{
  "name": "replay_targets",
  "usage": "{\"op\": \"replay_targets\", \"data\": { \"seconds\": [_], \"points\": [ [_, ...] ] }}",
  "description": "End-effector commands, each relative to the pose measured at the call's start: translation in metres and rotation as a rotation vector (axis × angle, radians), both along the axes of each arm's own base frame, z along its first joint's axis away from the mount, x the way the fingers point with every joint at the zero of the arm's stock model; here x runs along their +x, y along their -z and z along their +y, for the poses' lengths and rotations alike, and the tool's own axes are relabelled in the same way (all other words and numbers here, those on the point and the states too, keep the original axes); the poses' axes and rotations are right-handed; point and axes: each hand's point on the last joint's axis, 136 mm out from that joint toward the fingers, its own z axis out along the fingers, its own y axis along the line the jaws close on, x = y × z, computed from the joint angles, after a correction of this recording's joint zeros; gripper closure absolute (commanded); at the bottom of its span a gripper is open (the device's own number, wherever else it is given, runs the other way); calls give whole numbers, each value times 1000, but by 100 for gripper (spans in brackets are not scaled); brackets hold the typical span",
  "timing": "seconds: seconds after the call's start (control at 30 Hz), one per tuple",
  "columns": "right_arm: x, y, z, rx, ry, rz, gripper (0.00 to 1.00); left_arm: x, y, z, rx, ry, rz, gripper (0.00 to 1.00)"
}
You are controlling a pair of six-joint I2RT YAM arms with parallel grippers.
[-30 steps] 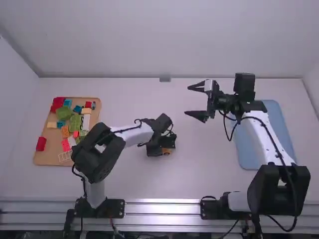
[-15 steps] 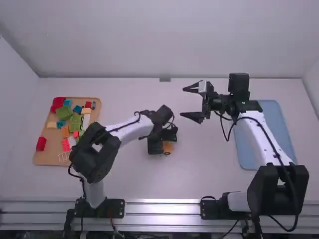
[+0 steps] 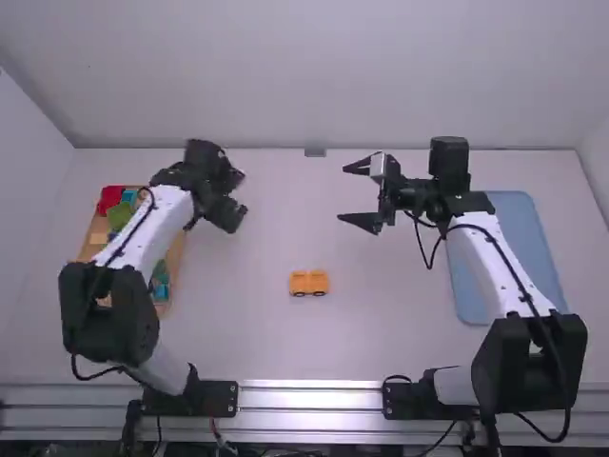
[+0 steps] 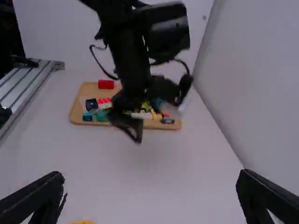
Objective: Assemble lego blocks to make yellow taxi
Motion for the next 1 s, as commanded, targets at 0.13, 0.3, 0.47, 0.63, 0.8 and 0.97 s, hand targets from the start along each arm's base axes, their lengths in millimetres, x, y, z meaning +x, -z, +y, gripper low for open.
{"op": "replay_targets", "data": {
  "seconds": [0.13,0.3,0.47,0.63,0.8,0.97],
  "points": [
    [12,4,12,-72,62,-13,1,-25,-24,133,-77,-616,-84,1],
    [20,7,22,-105,118,10,1,-46,-26,178,-207,-760,-52,1],
    [22,8,22,-115,127,-3,1,-70,-29,218,-276,-1015,-36,1],
    [25,6,22,-105,140,7,1,-71,-31,222,-254,-1002,-39,1],
    [29,2,19,-95,154,6,2,-54,-48,201,-305,-891,-51,1],
    [29,1,19,-91,157,9,2,-42,-68,206,-287,-914,-75,1]
  ]
}}
